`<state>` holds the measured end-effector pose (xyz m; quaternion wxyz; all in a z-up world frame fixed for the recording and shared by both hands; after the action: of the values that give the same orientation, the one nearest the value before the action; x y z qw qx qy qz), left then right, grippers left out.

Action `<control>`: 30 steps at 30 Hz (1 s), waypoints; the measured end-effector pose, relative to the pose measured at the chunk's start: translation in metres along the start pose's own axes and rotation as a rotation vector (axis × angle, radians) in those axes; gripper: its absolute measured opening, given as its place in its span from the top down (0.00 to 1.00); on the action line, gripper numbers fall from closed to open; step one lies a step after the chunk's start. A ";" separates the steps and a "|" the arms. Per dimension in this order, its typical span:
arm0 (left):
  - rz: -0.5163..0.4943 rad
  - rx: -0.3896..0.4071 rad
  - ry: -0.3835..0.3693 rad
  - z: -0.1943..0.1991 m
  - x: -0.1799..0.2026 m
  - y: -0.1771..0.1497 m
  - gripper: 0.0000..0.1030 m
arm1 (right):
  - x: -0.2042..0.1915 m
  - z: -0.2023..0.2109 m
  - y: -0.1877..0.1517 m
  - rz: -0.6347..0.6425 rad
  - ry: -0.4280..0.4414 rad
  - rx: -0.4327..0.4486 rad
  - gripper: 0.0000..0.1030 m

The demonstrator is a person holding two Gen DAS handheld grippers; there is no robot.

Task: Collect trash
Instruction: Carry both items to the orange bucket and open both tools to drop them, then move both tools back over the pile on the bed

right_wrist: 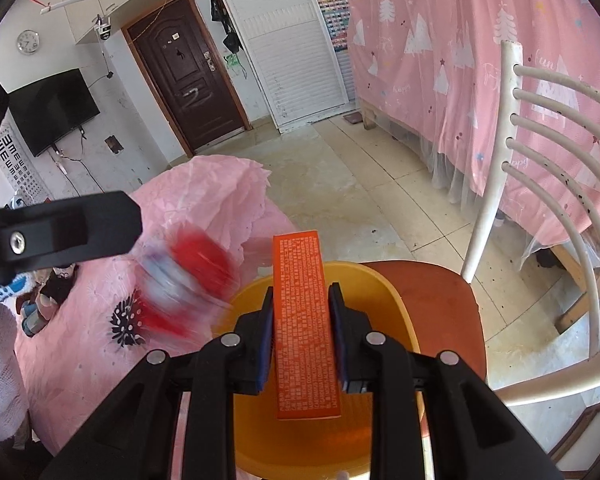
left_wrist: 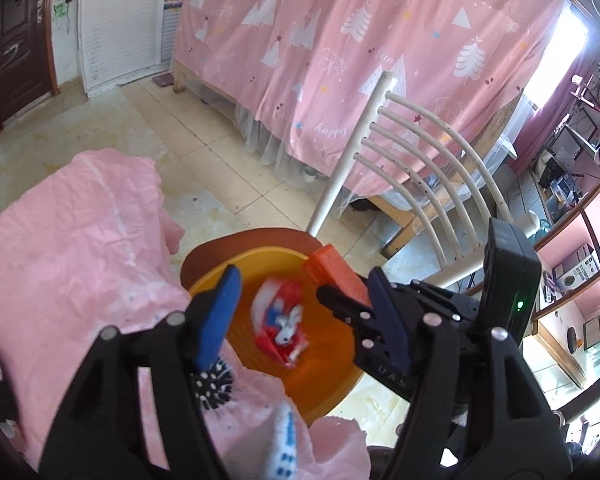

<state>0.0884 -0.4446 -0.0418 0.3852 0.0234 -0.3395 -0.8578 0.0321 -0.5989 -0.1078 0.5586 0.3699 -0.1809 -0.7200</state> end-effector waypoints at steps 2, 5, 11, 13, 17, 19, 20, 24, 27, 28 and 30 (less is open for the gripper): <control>0.007 0.006 0.000 0.006 -0.003 -0.001 0.39 | -0.002 0.000 0.001 0.003 -0.005 0.002 0.75; 0.025 0.026 0.005 0.017 -0.009 -0.003 0.38 | -0.007 0.001 0.004 0.015 -0.006 0.007 0.59; 0.052 0.088 0.030 0.052 -0.024 -0.009 0.38 | -0.030 0.003 0.012 0.056 0.006 0.020 0.49; 0.064 0.101 0.024 0.063 -0.031 -0.012 0.38 | -0.043 0.005 0.016 0.074 0.012 0.025 0.46; 0.090 0.130 0.040 0.086 -0.050 -0.018 0.37 | -0.073 0.005 0.027 0.121 0.029 0.035 0.44; 0.104 0.150 0.060 0.098 -0.061 -0.023 0.37 | -0.087 0.004 0.031 0.146 0.041 0.038 0.44; 0.112 0.162 0.070 0.105 -0.067 -0.025 0.37 | -0.095 0.002 0.033 0.158 0.048 0.039 0.44; 0.140 0.195 0.103 0.126 -0.089 -0.032 0.32 | -0.130 -0.005 0.036 0.209 0.080 0.036 0.42; 0.164 0.215 0.136 0.138 -0.107 -0.039 0.32 | -0.152 -0.012 0.037 0.235 0.099 0.028 0.42; 0.175 0.222 0.145 0.142 -0.115 -0.042 0.32 | -0.162 -0.015 0.037 0.246 0.108 0.025 0.42; 0.194 0.231 0.166 0.149 -0.128 -0.048 0.32 | -0.180 -0.020 0.037 0.266 0.127 0.019 0.41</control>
<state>0.1024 -0.2518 0.0157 0.4878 0.1051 -0.4034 -0.7670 0.0900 -0.4390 -0.0361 0.6558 0.3927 -0.1992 -0.6132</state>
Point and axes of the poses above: each gripper's, at about its wrist camera, not at the fingertips, and z roughly against the way its jaws point, x to its right, y to its top, the point moved 2 cm from there along -z, roughly the way its jaws point, and after that the axes turned 4 degrees about y, right-handed, at the moved point
